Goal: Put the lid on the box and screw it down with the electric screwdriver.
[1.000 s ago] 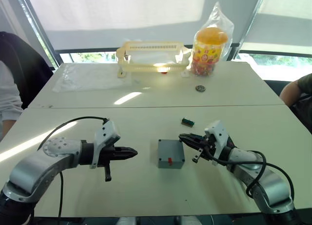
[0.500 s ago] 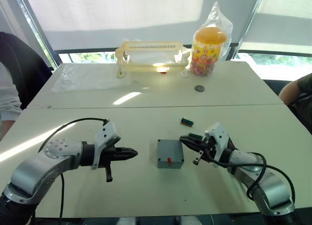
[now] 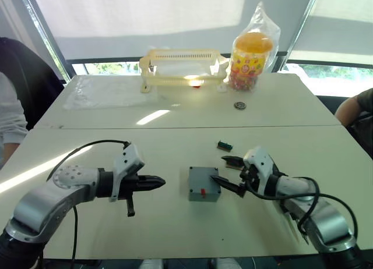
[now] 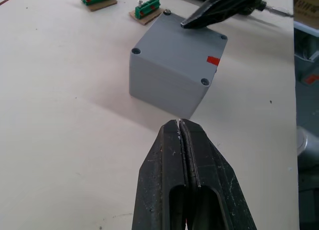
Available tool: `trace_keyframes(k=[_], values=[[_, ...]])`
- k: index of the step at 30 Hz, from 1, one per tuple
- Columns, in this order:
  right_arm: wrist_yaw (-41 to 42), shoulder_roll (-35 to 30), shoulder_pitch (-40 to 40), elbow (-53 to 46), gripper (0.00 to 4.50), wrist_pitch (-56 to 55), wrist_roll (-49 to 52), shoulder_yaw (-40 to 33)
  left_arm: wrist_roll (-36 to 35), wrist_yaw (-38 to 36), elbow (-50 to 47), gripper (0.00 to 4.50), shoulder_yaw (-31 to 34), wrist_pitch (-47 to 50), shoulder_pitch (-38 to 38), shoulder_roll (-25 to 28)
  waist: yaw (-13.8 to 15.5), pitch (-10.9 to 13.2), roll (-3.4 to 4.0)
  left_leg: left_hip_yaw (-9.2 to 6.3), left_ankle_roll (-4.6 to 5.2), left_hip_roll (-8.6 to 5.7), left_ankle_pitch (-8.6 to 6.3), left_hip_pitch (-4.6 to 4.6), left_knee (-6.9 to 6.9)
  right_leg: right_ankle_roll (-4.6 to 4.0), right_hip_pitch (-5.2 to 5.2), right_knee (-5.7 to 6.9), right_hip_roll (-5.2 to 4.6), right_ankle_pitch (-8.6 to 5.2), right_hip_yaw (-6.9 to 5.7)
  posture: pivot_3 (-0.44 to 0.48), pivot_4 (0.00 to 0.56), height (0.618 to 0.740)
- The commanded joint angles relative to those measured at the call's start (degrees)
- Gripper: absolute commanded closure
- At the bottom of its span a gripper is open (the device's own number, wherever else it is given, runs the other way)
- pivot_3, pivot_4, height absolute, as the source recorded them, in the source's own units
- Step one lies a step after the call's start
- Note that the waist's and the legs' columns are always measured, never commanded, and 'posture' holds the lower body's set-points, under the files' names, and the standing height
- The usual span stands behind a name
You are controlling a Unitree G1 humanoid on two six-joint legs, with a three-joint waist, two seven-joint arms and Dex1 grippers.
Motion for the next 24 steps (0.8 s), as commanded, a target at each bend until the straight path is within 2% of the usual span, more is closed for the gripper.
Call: trace_keyframes(k=[1,3,5,6,8,9,12,16,19,24], values=[[0.9,-3.3,-3.9,-6.0,1.05,7.7,10.2,-9.3,-3.6,-0.4,0.2,4.5,2.8,1.2,-3.7,0.0,-0.1,0.0,0.0,0.01,0.0,0.0,0.0,0.0,0.0,0.0,0.0,0.0,0.0,0.0,0.01,0.0,0.15,0.74],[-1.2,-6.2,-8.9,-3.7,1.05,18.8,20.6,-17.6,-4.0,-0.7,0.2,4.5,2.2,1.3,-5.9,0.3,-0.3,0.1,0.01,0.03,0.0,0.0,0.0,0.0,0.0,0.01,0.0,0.0,0.0,0.01,0.02,0.0,0.15,0.74],[1.3,-14.2,-12.8,1.5,1.05,29.7,26.5,-22.9,-4.3,-1.2,-0.7,4.5,1.2,1.5,-8.1,0.8,-0.2,0.2,0.15,0.03,0.0,0.0,0.0,0.0,0.0,0.01,0.01,0.0,0.0,0.01,0.02,0.0,0.15,0.74],[1.8,-18.6,-14.4,5.0,0.78,33.2,25.5,-22.5,-4.8,-2.1,-1.5,4.5,0.7,1.5,-8.9,1.3,0.0,0.3,0.16,0.05,0.0,-0.01,0.0,-0.02,0.01,0.0,-0.01,-0.01,-0.02,0.02,0.03,0.0,0.15,0.74],[5.0,-25.8,-15.6,9.5,0.18,36.5,24.8,-20.5,-5.9,-3.4,-3.2,4.5,-0.5,1.8,-10.1,1.7,0.2,0.3,0.15,0.0,0.02,-0.02,-0.01,-0.06,-0.02,-0.02,0.0,-0.08,-0.02,0.0,-0.05,0.0,0.15,0.74],[6.4,-28.8,-16.8,11.0,0.08,39.4,25.6,-18.6,-6.1,-3.8,-4.0,4.5,-1.1,1.7,-10.5,1.7,0.1,0.3,0.14,0.01,0.04,-0.01,-0.03,-0.11,-0.03,-0.03,-0.05,-0.1,-0.03,-0.01,-0.05,0.0,0.15,0.74],[8.8,-35.2,-22.0,15.2,0.08,48.5,26.4,-10.9,-5.7,-3.9,-5.6,4.5,-2.4,1.1,-11.1,1.5,-0.6,0.3,0.25,0.1,0.1,0.0,-0.05,-0.26,-0.02,-0.02,-0.25,-0.08,-0.02,0.0,0.03,0.0,0.15,0.74],[15.4,-43.8,-22.6,17.2,0.08,51.6,23.7,1.2,-5.1,-2.1,-8.1,4.5,-3.6,1.2,-10.4,0.7,-0.4,0.4,0.46,0.17,0.11,0.0,-0.05,-0.45,0.04,-0.01,-0.47,-0.01,0.01,0.01,0.1,0.0,0.15,0.74],[16.2,-44.4,-22.6,18.8,0.08,51.8,21.3,6.4,-4.7,-0.7,-10.5,4.5,-4.2,1.4,-8.1,0.8,-0.3,0.4,0.44,0.14,0.1,0.0,-0.05,-0.56,0.1,0.01,-0.53,-0.03,0.02,0.01,0.06,0.0,0.15,0.74],[14.9,-41.8,-24.0,21.9,0.08,56.4,20.3,8.5,-5.3,1.4,-13.1,4.5,-4.3,1.9,-5.0,0.9,-0.3,0.4,0.47,0.19,0.11,-0.01,-0.05,-0.79,0.49,0.13,-0.66,0.03,0.02,0.09,0.11,0.0,0.15,0.74]])
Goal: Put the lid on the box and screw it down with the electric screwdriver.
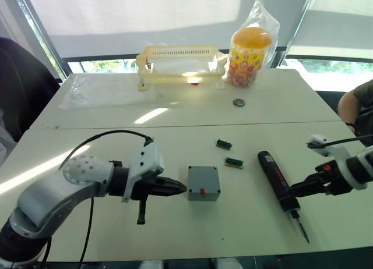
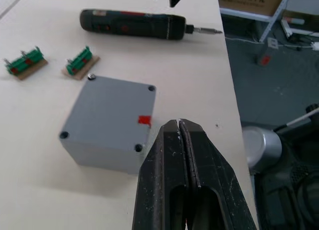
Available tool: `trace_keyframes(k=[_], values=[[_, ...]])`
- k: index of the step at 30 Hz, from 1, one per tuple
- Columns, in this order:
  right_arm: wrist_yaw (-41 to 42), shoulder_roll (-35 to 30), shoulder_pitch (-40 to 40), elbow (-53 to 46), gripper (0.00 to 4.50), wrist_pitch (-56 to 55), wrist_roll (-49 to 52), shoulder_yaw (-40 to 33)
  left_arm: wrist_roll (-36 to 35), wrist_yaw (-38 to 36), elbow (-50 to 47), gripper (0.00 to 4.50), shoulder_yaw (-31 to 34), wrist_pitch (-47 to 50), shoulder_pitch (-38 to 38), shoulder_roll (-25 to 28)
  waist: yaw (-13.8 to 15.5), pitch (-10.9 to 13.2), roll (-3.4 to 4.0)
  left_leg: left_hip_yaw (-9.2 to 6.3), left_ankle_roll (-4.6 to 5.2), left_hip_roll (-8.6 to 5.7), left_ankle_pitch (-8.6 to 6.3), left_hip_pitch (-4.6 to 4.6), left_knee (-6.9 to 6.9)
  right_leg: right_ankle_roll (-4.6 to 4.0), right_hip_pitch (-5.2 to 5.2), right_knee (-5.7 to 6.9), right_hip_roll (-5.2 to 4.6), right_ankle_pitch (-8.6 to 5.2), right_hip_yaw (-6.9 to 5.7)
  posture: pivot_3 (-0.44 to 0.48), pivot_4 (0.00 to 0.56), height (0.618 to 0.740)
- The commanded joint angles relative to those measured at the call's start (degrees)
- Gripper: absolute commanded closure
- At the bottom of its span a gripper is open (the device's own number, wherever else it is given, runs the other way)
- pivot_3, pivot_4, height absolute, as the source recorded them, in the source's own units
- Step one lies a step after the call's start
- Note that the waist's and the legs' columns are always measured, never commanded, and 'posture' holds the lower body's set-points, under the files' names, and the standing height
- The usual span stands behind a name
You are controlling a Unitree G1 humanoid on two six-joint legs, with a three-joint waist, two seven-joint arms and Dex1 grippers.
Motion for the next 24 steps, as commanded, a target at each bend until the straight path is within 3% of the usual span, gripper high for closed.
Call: trace_keyframes(k=[1,12,24], values=[[-0.2,0.4,-1.8,1.1,0.08,2.2,-0.6,-0.1,-0.2,1.4,-2.6,4.5,0.4,-0.5,0.7,0.1,0.1,0.0,0.01,0.0,0.0,0.0,0.0,0.0,0.05,0.0,0.0,0.03,0.0,0.0,0.0,0.0,0.15,0.74],[-1.1,1.7,-1.1,0.8,0.08,4.9,-1.3,2.6,0.5,4.0,-3.8,4.5,-1.0,-1.0,3.2,-0.6,0.2,0.0,0.01,-0.02,0.02,-0.01,-0.01,-0.02,0.13,0.07,0.05,0.03,0.01,0.04,-0.02,0.0,0.15,0.74],[-6.6,7.7,-1.2,3.2,0.08,6.8,-3.6,5.0,1.6,4.3,-3.2,4.5,-2.0,-2.0,4.2,-0.7,0.1,0.0,-0.05,-0.03,0.02,-0.01,-0.02,-0.01,0.23,0.13,0.11,0.04,0.01,0.08,-0.03,0.0,0.15,0.74]])
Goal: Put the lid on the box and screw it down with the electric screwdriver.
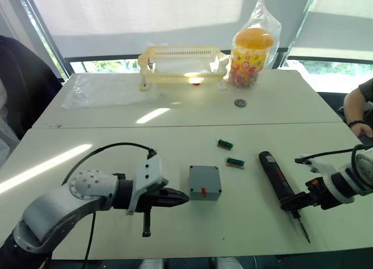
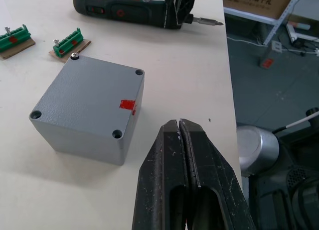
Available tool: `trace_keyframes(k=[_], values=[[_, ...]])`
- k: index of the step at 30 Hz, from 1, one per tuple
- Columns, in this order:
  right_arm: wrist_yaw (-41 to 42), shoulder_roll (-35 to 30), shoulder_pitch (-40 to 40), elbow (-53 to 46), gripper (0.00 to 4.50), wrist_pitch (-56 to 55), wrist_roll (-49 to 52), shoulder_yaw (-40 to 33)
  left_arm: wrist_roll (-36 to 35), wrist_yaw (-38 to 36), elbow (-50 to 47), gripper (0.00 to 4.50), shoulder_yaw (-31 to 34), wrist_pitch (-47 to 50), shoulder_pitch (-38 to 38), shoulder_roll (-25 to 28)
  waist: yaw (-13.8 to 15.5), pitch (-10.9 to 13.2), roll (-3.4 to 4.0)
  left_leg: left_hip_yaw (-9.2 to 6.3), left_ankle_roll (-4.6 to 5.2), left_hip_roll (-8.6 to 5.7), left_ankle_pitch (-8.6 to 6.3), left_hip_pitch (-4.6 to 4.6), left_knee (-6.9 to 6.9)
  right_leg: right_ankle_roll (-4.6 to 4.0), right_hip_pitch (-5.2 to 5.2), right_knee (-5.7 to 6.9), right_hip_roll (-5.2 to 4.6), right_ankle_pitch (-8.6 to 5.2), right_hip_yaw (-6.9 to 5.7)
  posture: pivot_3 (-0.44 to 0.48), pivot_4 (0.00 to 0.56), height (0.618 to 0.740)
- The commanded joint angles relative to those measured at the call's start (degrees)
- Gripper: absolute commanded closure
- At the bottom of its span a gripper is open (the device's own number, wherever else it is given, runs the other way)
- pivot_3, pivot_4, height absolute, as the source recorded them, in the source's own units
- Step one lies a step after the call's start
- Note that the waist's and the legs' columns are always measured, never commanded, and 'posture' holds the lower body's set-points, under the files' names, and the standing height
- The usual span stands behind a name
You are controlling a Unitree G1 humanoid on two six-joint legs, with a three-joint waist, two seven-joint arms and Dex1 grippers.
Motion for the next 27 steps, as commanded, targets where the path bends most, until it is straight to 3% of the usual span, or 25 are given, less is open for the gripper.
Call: trace_keyframes(k=[1,4,8,11,14,17,19,22,27], values=[[-2.2,1.6,-1.2,0.6,0.08,-0.1,-2.5,2.6,0.7,0.0,-0.9,4.5,0.3,-1.2,0.3,0.3,-0.1,-0.1,-0.1,0.0,0.0,0.0,0.0,0.02,0.03,-0.03,0.03,0.0,0.0,-0.01,0.0,0.0,0.15,0.74],[-3.3,2.9,-1.7,1.1,0.97,-0.7,-4.0,4.5,1.0,0.0,-0.9,4.5,0.3,-1.4,0.9,0.4,-0.1,-0.2,-0.33,-0.03,0.0,0.01,0.0,0.09,0.05,-0.11,0.14,-0.01,0.01,-0.04,-0.02,0.0,0.15,0.74],[-3.9,3.5,-1.1,0.8,2.8,-1.1,-5.3,6.2,1.1,0.2,-1.5,4.5,0.6,-1.5,2.1,0.6,-0.1,-0.4,-0.71,-0.04,0.0,0.01,0.0,0.11,0.08,-0.13,0.19,-0.02,0.01,-0.03,-0.03,0.0,0.15,0.74],[-5.2,4.3,0.2,0.3,2.84,-0.4,-5.8,5.0,1.6,-0.3,-1.1,4.5,0.9,-2.1,2.9,0.8,0.0,-0.6,-0.98,-0.08,0.0,0.01,0.0,0.15,0.08,-0.14,0.26,-0.05,0.01,-0.03,-0.06,0.0,0.15,0.74],[-8.3,6.1,1.3,1.9,2.84,0.2,-5.8,-0.7,2.4,-1.9,0.3,4.5,1.7,-3.5,3.5,2.0,0.0,-0.8,-1.3,-0.13,0.0,0.01,-0.01,0.18,0.09,-0.17,0.34,-0.09,0.01,-0.02,-0.09,0.0,0.15,0.74],[-13.2,8.4,1.7,3.7,2.84,0.3,-6.0,-11.0,1.3,-3.9,3.6,4.5,4.4,-4.4,2.4,2.7,-0.2,-0.9,-1.49,-0.13,0.0,0.01,-0.01,0.2,0.15,-0.28,0.41,-0.15,0.01,0.04,-0.09,0.0,0.15,0.74],[-18.3,10.5,2.1,1.9,2.84,0.3,-5.3,-22.4,-1.1,-6.1,9.1,4.5,6.7,-3.8,-1.4,2.5,0.0,-0.7,-1.27,0.02,0.0,0.01,-0.01,0.19,0.21,-0.4,0.37,-0.17,-0.01,0.12,0.03,0.0,0.15,0.74],[-27.2,14.2,3.7,-4.9,2.84,0.3,-4.1,-37.9,-3.1,-9.0,16.4,4.5,6.9,-3.2,-7.8,0.9,0.6,-0.4,-0.34,0.0,0.0,-0.08,0.01,-0.02,0.4,-0.27,0.25,-0.12,-0.01,0.23,0.08,0.0,0.15,0.74],[-40.2,25.7,1.8,-22.8,2.84,0.3,-6.8,-48.3,0.8,-11.1,27.0,4.5,3.3,-4.8,-17.5,-3.2,0.9,-0.3,-0.12,-0.14,0.02,-0.08,0.0,-0.07,0.01,0.36,-0.02,0.01,0.1,0.36,0.06,0.0,0.15,0.74]])
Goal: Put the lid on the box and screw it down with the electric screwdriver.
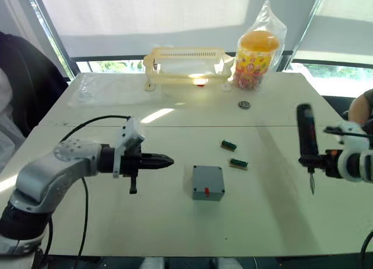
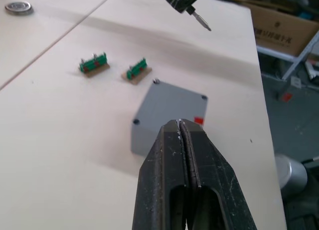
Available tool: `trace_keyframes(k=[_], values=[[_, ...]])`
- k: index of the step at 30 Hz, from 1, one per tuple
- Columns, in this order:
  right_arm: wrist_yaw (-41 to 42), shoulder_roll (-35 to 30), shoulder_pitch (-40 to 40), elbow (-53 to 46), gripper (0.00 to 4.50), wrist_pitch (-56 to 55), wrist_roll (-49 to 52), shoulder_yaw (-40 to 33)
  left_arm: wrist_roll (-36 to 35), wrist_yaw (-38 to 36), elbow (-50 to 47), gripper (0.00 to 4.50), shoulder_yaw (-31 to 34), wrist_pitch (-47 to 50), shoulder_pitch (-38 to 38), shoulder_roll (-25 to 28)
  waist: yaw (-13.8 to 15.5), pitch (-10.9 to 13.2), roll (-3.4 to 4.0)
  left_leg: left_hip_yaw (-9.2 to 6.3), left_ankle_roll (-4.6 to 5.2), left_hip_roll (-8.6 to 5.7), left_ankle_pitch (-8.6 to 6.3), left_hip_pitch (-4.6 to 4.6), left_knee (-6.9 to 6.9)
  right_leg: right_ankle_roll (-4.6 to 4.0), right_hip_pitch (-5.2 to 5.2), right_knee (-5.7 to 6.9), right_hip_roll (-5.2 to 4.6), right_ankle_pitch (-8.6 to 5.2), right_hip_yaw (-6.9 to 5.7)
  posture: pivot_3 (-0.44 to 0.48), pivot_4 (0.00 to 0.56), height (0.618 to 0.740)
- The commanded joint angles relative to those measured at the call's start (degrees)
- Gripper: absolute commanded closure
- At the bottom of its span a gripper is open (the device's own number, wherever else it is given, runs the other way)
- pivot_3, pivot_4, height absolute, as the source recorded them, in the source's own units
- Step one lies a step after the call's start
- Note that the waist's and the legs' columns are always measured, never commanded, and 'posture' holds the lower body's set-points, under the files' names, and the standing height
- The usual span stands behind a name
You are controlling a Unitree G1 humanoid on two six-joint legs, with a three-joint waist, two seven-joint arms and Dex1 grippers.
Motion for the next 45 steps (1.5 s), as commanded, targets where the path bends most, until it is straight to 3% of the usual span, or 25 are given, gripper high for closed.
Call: trace_keyframes(k=[1,3,7,10,13,14,20,37,45], values=[[-7.8,7.8,-3.9,-14.5,2.84,-0.9,-2.6,-6.5,2.2,-1.5,6.5,4.5,-2.3,-1.6,-6.2,-3.4,-0.3,0.0,0.03,-0.02,0.0,0.01,0.0,0.01,-0.1,0.01,-0.04,0.03,0.02,0.0,-0.01,0.0,0.15,0.74],[-10.5,13.5,-5.8,-20.1,2.84,-7.1,-4.1,-6.6,3.6,-2.3,10.4,4.5,-3.7,-2.3,-9.0,-5.9,-0.8,0.1,0.15,-0.02,0.0,0.04,0.0,-0.05,-0.11,0.01,-0.21,0.17,0.06,-0.01,0.02,0.0,0.15,0.74],[-13.1,25.0,-4.4,-26.0,2.84,-32.9,-9.0,-3.1,7.5,-2.7,13.7,4.5,-7.0,-5.1,-11.6,-10.5,-1.4,0.2,0.39,0.1,0.0,0.02,0.01,-0.06,-0.05,0.02,-0.25,0.21,0.02,0.0,0.14,0.0,0.15,0.74],[-10.8,35.1,-3.8,-27.3,2.84,-37.3,-0.8,-1.5,10.1,-3.5,12.5,4.5,-9.4,-7.2,-10.7,-12.0,-1.4,0.2,0.33,0.06,0.0,0.04,0.01,-0.06,-0.06,0.02,-0.24,0.22,0.03,0.0,0.12,0.0,0.15,0.74],[-8.5,41.6,-1.6,-28.8,2.84,-43.4,3.3,2.0,12.9,-3.9,11.6,3.71,-11.6,-9.4,-9.1,-12.2,-1.6,0.3,0.41,0.07,0.0,0.05,0.01,0.01,-0.06,0.01,-0.25,0.37,0.04,0.01,0.14,0.0,0.15,0.74],[-7.3,42.2,1.5,-28.6,2.84,-46.0,1.2,4.5,15.1,-3.8,11.5,3.25,-13.2,-11.3,-8.3,-12.4,-1.5,0.3,0.45,0.07,0.0,0.05,0.01,0.02,-0.06,0.01,-0.29,0.46,0.03,0.0,0.15,0.0,0.15,0.74],[-4.5,40.7,11.2,-26.6,2.84,-55.9,-4.9,12.5,18.7,-3.0,10.3,3.25,-14.9,-14.4,-5.0,-14.1,-1.0,0.3,0.43,0.09,-0.02,-0.01,0.03,-0.02,0.05,0.0,-0.31,0.56,-0.02,-0.03,0.17,0.0,0.15,0.74],[-4.8,39.7,18.7,-29.7,2.84,-58.5,-4.8,23.1,27.0,-3.6,12.8,3.25,-21.1,-18.7,-0.8,-16.7,-1.2,0.3,0.41,0.02,-0.03,0.02,0.03,0.07,0.03,-0.07,-0.36,0.81,0.03,-0.12,0.16,0.0,0.15,0.74],[-4.1,38.3,20.3,-29.6,2.84,-59.2,-5.1,25.5,27.9,-3.9,13.5,3.25,-20.9,-18.8,-0.9,-17.5,-1.1,0.3,0.4,0.01,-0.02,0.02,0.03,0.09,0.05,-0.07,-0.31,0.8,0.03,-0.12,0.15,0.0,0.15,0.74]])
